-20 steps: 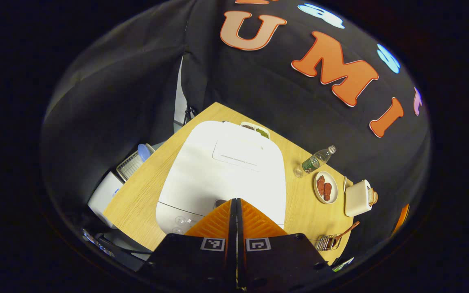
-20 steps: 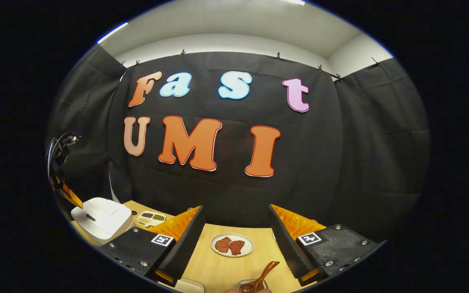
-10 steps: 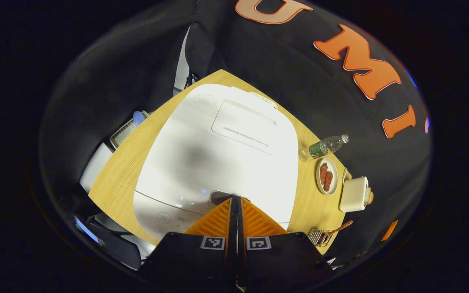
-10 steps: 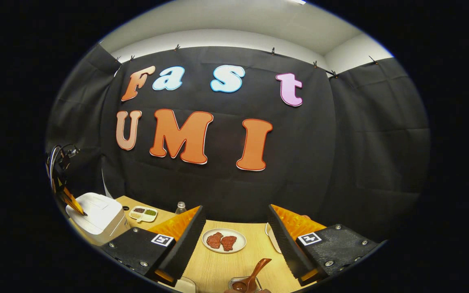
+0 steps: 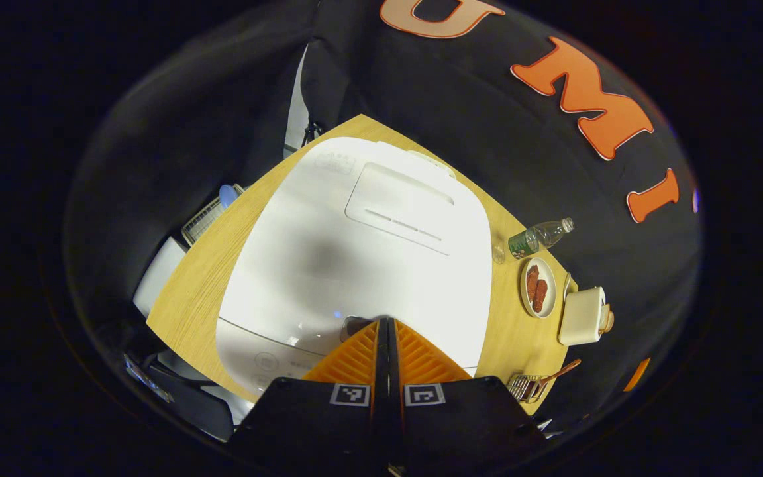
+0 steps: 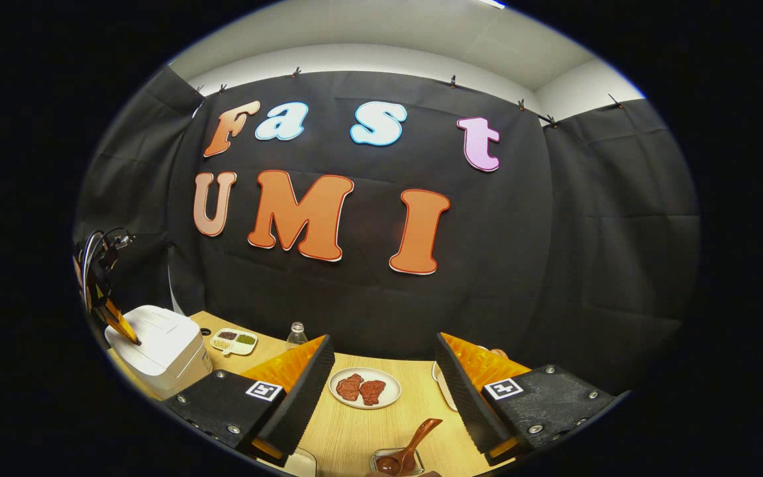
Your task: Close the left gripper, press the button to open the rice cooker; take a wooden spoon from the chopstick holder with the right hand, scoop a spoonful of rice and pour it into the rice cooker, then put the wooden spoon back into the chopstick holder.
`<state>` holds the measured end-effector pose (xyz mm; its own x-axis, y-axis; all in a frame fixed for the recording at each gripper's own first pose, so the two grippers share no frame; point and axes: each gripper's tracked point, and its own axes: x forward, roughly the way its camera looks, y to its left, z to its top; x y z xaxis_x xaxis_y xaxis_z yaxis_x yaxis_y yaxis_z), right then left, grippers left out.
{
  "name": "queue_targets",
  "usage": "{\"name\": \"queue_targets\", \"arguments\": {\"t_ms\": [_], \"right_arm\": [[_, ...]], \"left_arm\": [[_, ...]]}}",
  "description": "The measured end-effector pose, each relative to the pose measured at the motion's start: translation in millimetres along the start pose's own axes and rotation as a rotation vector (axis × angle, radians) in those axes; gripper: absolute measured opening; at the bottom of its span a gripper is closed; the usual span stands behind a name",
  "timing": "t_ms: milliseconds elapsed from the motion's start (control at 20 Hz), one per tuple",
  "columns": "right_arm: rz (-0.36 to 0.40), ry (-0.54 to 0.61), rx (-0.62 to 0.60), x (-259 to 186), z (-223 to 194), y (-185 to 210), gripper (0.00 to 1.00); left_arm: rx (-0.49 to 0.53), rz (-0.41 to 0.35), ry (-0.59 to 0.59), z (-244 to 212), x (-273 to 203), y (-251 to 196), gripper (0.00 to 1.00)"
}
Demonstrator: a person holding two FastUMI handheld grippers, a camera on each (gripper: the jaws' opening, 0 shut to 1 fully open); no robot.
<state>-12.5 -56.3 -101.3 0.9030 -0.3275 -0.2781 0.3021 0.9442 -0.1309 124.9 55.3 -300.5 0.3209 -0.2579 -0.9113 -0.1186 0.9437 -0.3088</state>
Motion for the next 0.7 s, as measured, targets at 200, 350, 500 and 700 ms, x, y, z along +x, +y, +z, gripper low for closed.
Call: {"name": "queue_targets", "arguments": {"t_ms": [200, 350, 500, 700], "right_arm": [[-0.009, 0.013, 0.008, -3.1, -5.2, -5.7, 0.95], [-0.008, 0.025, 0.019, -4.9, -8.2, -8.1, 0.95], [0.012, 0.023, 0.029, -8.2, -8.3, -6.2, 0.95], [0.02, 0.015, 0.016, -11.6, -6.5, -9.0, 0.95]], "left_arm": [[0.121, -0.033, -0.192, 22.7, -25.1, -16.6, 0.06], [0.199, -0.013, -0.422, 55.5, -62.3, -28.2, 0.06], [0.279, 0.025, -0.588, 72.4, -104.3, -42.2, 0.06], [0.348, 0.058, -0.712, 65.8, -139.4, -58.8, 0.06]]}}
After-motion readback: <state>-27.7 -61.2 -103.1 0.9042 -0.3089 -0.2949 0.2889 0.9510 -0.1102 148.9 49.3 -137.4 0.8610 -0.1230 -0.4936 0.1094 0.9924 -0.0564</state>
